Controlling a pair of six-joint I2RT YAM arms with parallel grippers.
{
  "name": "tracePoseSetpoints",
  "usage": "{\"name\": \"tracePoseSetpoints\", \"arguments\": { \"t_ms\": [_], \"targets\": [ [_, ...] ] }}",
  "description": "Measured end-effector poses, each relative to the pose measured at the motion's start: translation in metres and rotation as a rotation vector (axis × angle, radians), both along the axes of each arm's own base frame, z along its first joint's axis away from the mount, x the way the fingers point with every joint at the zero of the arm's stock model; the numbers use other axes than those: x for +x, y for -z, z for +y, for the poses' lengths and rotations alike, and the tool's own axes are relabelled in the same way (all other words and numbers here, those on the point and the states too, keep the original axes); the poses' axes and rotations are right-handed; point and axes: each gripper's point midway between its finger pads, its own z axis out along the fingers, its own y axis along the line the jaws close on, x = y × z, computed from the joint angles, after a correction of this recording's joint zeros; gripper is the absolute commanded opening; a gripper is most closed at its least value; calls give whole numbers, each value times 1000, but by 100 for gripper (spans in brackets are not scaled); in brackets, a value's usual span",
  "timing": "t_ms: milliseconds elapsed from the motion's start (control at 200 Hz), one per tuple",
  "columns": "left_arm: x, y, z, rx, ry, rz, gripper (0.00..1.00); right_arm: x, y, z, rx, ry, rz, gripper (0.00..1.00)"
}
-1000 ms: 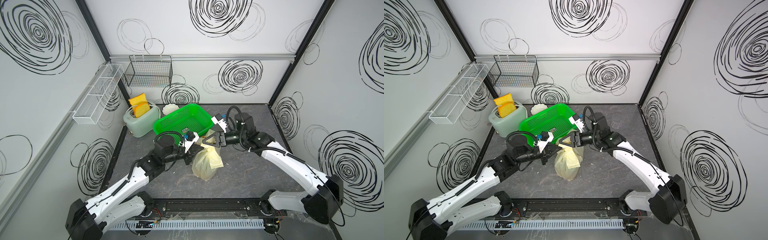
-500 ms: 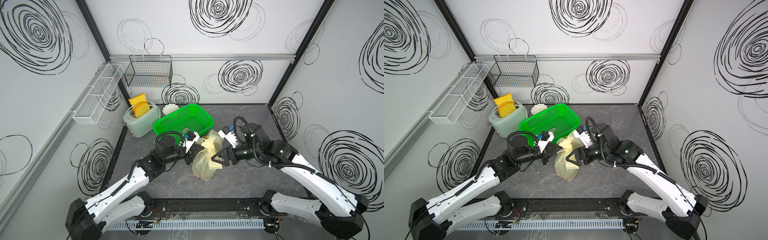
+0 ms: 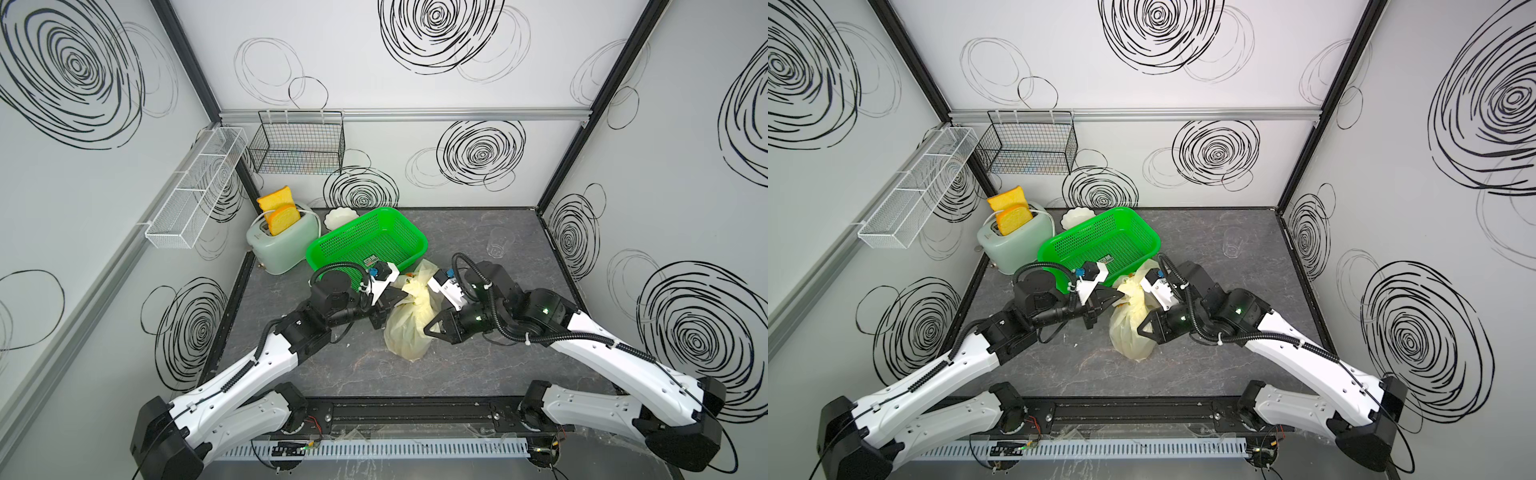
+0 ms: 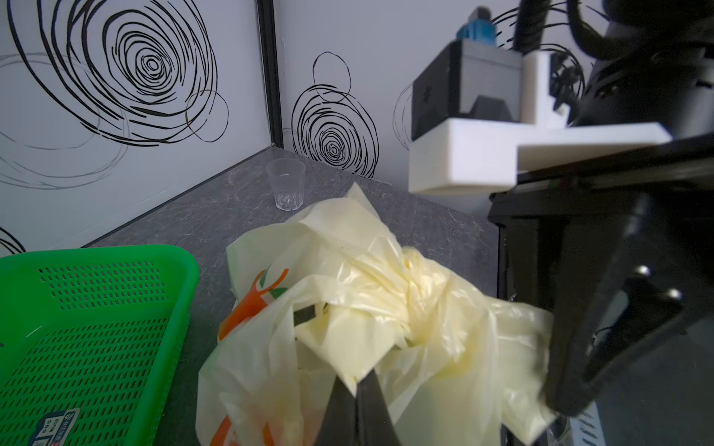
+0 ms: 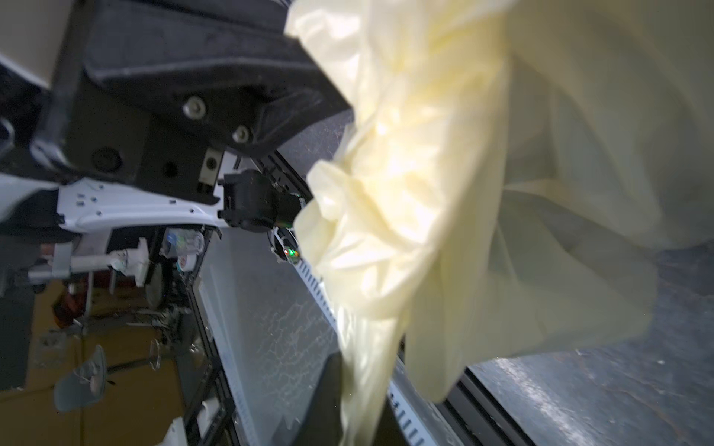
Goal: Place the pineapple into a plastic bag & tie a knot
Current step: Tie the plastic bag at the center of the board.
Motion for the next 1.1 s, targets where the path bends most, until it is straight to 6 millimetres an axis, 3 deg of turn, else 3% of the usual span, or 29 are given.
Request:
{"name": "tracePoseSetpoints", "arguments": {
  "t_ms": [145, 325, 445, 610, 790, 915, 1101],
  "targets": [
    [9, -10, 9, 27, -83, -13, 0, 11, 1, -10, -22, 82, -15, 0],
    [5, -33, 21, 48, -144, -35, 0, 48, -18, -54, -33, 308, -87, 0],
    [-2, -33, 22, 80, -144, -23, 0, 68, -32, -72, -54, 403, -100, 0],
    [-2, -34, 28, 128, -192, -17, 0, 83, -24, -80, -142, 455, -68, 0],
    [2, -18, 36, 178, -247, 10, 0, 94, -17, -92, -184, 510, -58, 0],
    [2, 11, 36, 176, -266, 90, 0, 101, -2, -107, -231, 565, -46, 0],
    [-3, 46, 45, 108, -343, 259, 0, 110, 44, -168, -354, 744, 17, 0]
  ]
}}
